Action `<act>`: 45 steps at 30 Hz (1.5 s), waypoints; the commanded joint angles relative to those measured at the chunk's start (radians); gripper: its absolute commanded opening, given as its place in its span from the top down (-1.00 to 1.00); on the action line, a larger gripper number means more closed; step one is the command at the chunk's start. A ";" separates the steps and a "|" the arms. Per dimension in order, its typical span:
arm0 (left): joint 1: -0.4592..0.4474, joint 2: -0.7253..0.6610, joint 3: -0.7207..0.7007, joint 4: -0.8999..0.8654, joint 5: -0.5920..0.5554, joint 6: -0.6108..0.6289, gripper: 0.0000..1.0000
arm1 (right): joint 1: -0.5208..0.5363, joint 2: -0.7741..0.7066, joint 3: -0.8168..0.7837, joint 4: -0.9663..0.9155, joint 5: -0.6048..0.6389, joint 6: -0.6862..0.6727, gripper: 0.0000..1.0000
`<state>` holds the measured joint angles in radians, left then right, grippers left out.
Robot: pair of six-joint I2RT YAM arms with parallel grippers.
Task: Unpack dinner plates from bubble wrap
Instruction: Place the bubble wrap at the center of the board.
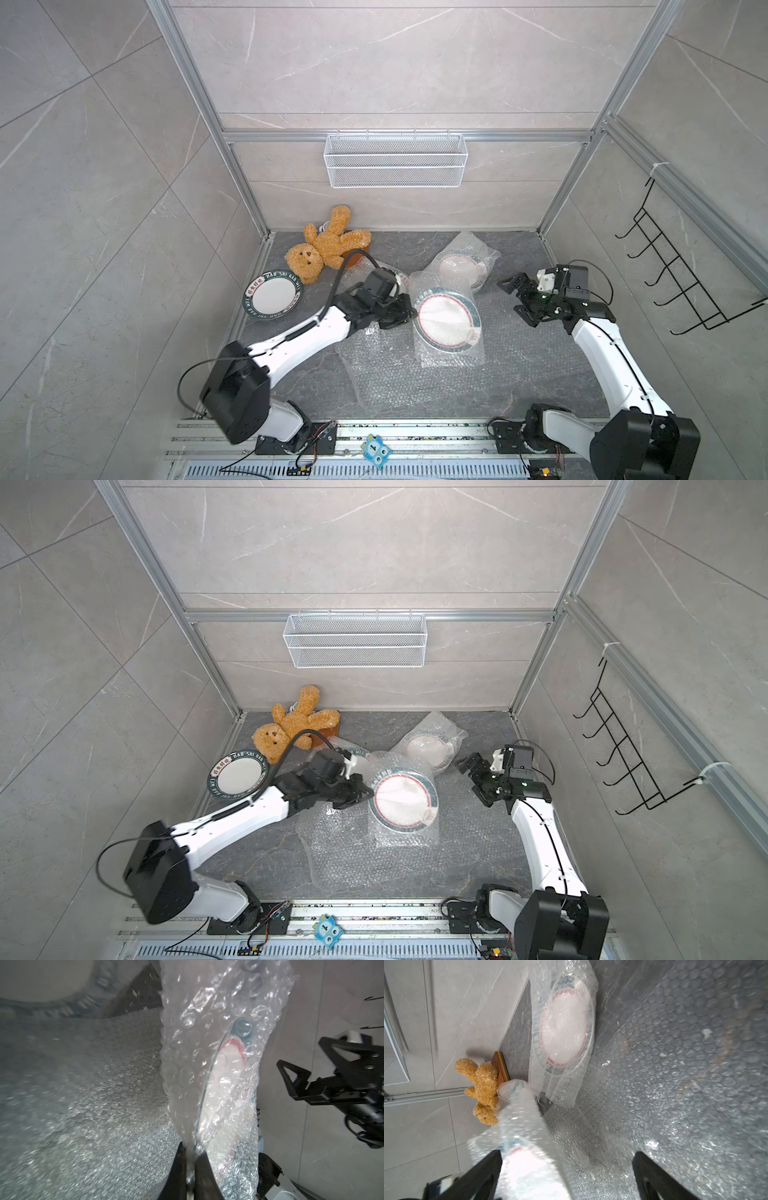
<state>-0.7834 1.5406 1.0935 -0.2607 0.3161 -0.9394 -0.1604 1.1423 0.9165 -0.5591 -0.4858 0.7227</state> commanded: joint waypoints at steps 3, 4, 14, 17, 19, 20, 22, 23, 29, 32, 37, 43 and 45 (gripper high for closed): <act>-0.083 0.185 0.162 0.166 -0.028 -0.063 1.00 | -0.002 -0.061 -0.023 -0.082 0.012 -0.047 -1.00; -0.104 0.221 0.185 0.168 -0.054 -0.073 1.00 | -0.002 -0.061 -0.027 -0.087 0.013 -0.051 -1.00; -0.157 0.410 0.225 0.301 -0.060 -0.157 1.00 | -0.002 -0.069 -0.073 -0.097 0.025 -0.069 -1.00; -0.155 0.411 0.208 0.285 -0.064 -0.151 1.00 | -0.002 -0.064 -0.083 -0.092 0.032 -0.072 -1.00; -0.155 0.409 0.199 0.284 -0.059 -0.147 1.00 | -0.002 -0.057 -0.092 -0.085 0.035 -0.070 -1.00; -0.155 0.412 0.201 0.281 -0.046 -0.144 1.00 | -0.002 -0.056 -0.093 -0.082 0.035 -0.069 -1.00; -0.155 0.411 0.198 0.270 -0.034 -0.138 0.90 | -0.001 -0.047 -0.099 -0.070 0.034 -0.065 -1.00; -0.154 0.406 0.189 0.270 -0.035 -0.138 0.78 | -0.002 -0.041 -0.097 -0.063 0.033 -0.064 -1.00; -0.154 0.339 0.097 0.275 -0.048 -0.145 -0.08 | -0.002 -0.005 -0.076 -0.047 0.023 -0.069 -1.00; -0.155 0.265 0.046 0.271 -0.062 -0.126 -0.47 | -0.002 -0.009 -0.077 -0.043 0.029 -0.076 -1.00; -0.154 0.061 -0.052 0.194 -0.135 -0.073 -0.85 | -0.004 0.009 -0.096 -0.027 0.044 -0.078 -1.00; -0.064 -0.342 -0.239 -0.104 -0.339 -0.119 -0.98 | -0.021 0.041 -0.124 0.031 0.066 -0.057 -1.00; 0.026 -0.472 -0.315 -0.214 -0.347 -0.173 -0.98 | -0.034 0.050 -0.132 0.050 0.083 -0.047 -1.00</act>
<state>-0.8406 1.1828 0.8536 -0.2474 0.0692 -1.0603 -0.1795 1.1797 0.8028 -0.5522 -0.4358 0.6624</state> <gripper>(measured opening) 0.988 0.998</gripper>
